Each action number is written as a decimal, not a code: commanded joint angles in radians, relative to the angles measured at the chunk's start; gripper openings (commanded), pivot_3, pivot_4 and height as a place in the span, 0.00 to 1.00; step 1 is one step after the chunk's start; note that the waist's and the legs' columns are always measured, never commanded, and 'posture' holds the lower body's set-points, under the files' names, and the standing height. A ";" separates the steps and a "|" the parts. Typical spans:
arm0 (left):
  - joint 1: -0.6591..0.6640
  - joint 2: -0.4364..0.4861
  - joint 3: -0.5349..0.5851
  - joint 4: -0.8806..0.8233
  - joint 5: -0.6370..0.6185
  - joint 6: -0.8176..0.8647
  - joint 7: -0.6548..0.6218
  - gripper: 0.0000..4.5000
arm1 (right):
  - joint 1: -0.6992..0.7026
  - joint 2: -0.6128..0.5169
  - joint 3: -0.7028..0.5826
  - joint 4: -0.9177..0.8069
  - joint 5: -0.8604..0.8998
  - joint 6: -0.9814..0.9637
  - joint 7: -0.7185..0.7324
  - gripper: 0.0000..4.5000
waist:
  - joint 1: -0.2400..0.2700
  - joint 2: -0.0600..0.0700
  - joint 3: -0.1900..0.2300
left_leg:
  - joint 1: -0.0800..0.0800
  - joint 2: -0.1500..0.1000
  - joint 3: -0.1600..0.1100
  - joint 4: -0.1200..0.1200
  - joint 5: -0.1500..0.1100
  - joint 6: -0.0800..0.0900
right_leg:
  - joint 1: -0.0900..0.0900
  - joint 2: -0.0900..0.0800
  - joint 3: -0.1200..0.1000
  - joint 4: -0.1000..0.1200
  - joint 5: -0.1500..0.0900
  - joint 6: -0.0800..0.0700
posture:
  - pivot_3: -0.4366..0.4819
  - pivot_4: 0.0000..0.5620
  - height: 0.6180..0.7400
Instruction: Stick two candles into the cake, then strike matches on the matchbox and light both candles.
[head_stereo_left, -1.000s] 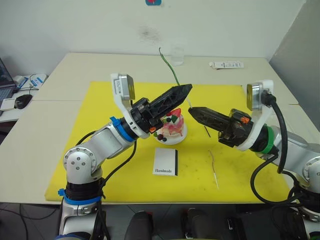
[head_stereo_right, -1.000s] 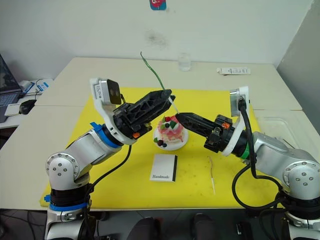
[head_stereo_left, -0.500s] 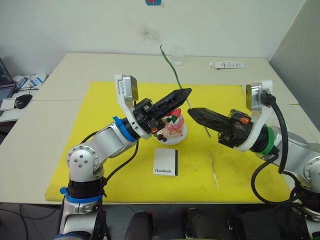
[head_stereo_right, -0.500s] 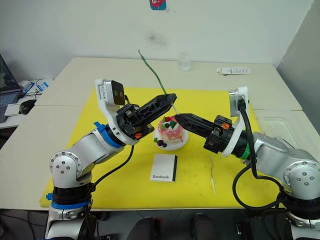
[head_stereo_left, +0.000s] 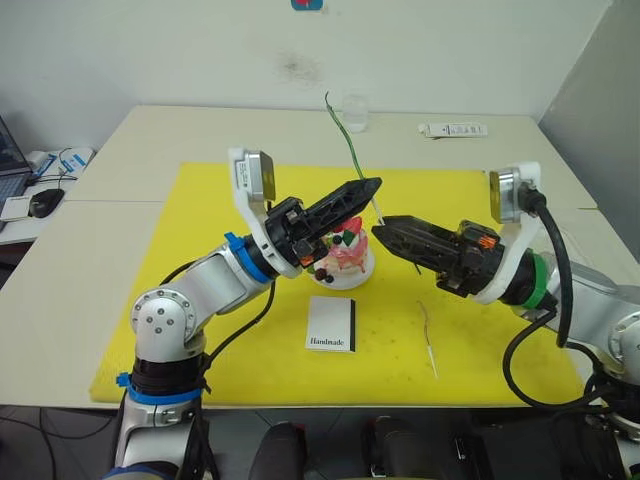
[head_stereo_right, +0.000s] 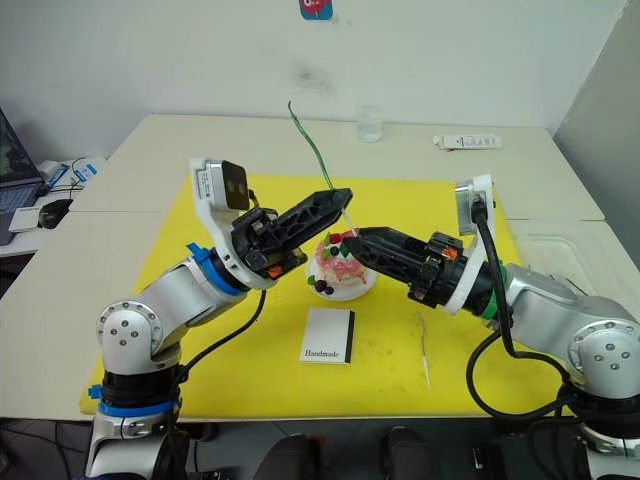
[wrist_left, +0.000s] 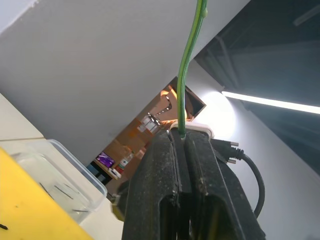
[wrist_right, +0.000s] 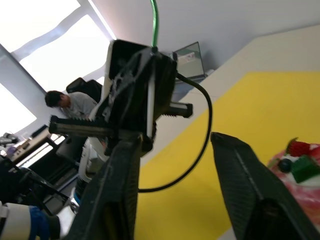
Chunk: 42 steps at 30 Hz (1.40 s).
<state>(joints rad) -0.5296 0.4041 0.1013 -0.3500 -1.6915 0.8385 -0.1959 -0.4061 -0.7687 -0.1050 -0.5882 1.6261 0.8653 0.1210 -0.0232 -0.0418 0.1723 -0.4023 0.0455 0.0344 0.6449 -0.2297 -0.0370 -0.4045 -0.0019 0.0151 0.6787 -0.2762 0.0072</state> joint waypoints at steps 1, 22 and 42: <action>-0.029 0.086 0.063 -0.045 0.104 -0.021 -0.064 0.00 | 0.014 -0.086 -0.039 -0.056 -0.161 -0.002 0.119 0.85 | -0.001 0.000 0.000 | 0.000 0.000 0.000 0.000 0.000 0.000 | 0.000 0.000 0.000 0.000 0.000 0.000 | 0.48 0.27 1.00; 0.119 0.044 -0.088 0.195 1.057 -0.533 -0.428 0.00 | 0.047 -0.143 0.107 -0.123 -0.854 -0.184 0.489 0.99 | 0.007 0.000 0.001 | -0.004 0.002 -0.001 -0.002 0.000 0.000 | -0.002 -0.001 -0.002 -0.004 -0.001 -0.001 | 0.48 0.27 1.00; 0.058 -0.106 -0.096 0.367 1.211 -0.609 -0.496 0.00 | -0.004 -0.057 0.150 -0.184 -0.926 -0.077 0.466 0.99 | 0.007 0.000 0.001 | -0.004 0.002 -0.001 -0.001 0.000 0.000 | -0.003 0.000 -0.002 -0.003 -0.001 -0.001 | 0.48 0.27 1.00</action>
<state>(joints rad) -0.4475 0.3063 0.0024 0.0375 -0.4842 0.2332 -0.6897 -0.3881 -0.8277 0.0590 -0.7430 0.6976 0.7832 0.5892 -0.0162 -0.0422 0.1734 -0.4064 0.0472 0.0331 0.6441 -0.2299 -0.0368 -0.4070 -0.0023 0.0127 0.6760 -0.2767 0.0065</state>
